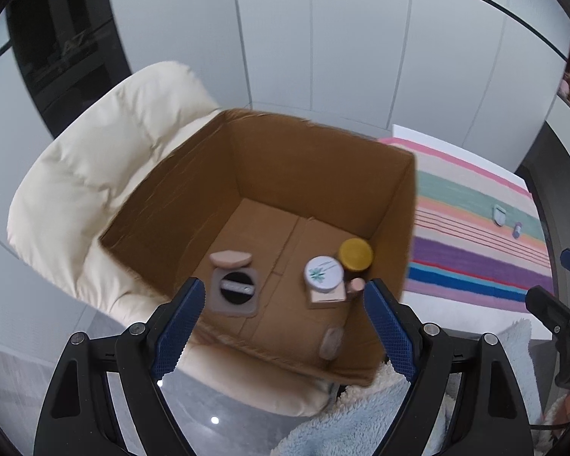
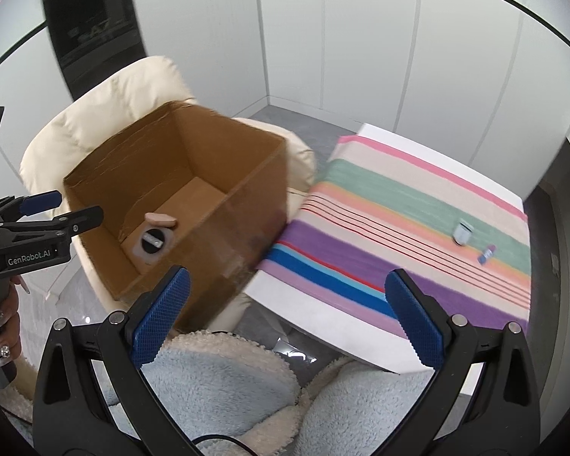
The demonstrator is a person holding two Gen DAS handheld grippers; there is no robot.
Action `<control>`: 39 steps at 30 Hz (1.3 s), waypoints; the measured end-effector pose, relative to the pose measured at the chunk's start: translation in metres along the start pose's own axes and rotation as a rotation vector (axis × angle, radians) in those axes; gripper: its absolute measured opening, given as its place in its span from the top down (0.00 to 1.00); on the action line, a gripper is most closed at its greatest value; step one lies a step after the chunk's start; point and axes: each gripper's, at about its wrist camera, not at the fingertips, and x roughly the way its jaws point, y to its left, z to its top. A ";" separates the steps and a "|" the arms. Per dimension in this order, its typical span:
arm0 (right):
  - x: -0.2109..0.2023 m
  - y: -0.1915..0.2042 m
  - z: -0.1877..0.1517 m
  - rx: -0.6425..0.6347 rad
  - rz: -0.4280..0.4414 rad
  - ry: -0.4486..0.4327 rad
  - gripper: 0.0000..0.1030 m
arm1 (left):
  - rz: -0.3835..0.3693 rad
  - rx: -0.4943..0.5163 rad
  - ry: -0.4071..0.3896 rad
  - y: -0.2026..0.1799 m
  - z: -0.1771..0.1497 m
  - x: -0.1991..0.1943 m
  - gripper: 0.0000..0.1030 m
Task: Organize objects
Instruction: 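Withdraw both tools from the box back toward the striped cloth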
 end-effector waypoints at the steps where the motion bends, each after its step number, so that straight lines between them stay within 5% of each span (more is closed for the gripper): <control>1: -0.002 -0.008 -0.002 0.015 -0.008 -0.002 0.00 | -0.011 0.009 -0.004 -0.008 0.002 0.000 0.16; 19: -0.035 -0.161 -0.057 0.295 -0.143 0.005 0.00 | -0.188 0.281 -0.017 -0.178 0.025 0.009 0.16; 30: -0.032 -0.242 -0.091 0.398 -0.243 0.044 0.00 | -0.267 0.395 0.041 -0.270 0.029 0.034 0.16; 39: 0.000 -0.287 -0.097 0.431 -0.262 0.084 0.00 | -0.238 0.510 0.042 -0.340 0.021 0.068 0.16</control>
